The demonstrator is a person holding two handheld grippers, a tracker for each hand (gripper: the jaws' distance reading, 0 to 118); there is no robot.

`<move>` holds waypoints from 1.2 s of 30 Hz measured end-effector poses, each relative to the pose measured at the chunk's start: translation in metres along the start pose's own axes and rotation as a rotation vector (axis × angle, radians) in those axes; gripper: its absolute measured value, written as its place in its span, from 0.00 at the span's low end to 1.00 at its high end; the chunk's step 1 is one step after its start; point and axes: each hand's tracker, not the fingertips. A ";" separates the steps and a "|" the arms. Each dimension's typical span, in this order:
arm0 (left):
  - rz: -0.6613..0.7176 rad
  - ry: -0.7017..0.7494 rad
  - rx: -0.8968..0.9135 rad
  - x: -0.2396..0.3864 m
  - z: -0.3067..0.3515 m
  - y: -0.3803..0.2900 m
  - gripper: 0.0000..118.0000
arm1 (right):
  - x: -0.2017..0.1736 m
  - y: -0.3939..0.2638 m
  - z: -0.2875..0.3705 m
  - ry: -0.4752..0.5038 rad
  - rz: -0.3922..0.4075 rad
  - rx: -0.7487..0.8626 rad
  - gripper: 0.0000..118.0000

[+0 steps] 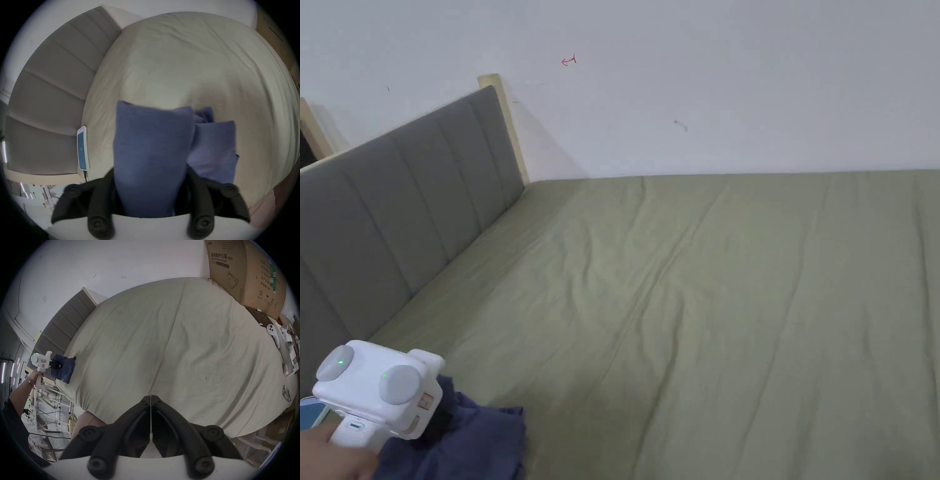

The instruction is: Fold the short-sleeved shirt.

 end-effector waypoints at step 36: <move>0.189 -0.436 1.224 0.311 0.343 -0.090 0.00 | -0.011 0.011 0.141 -0.212 0.134 1.084 0.00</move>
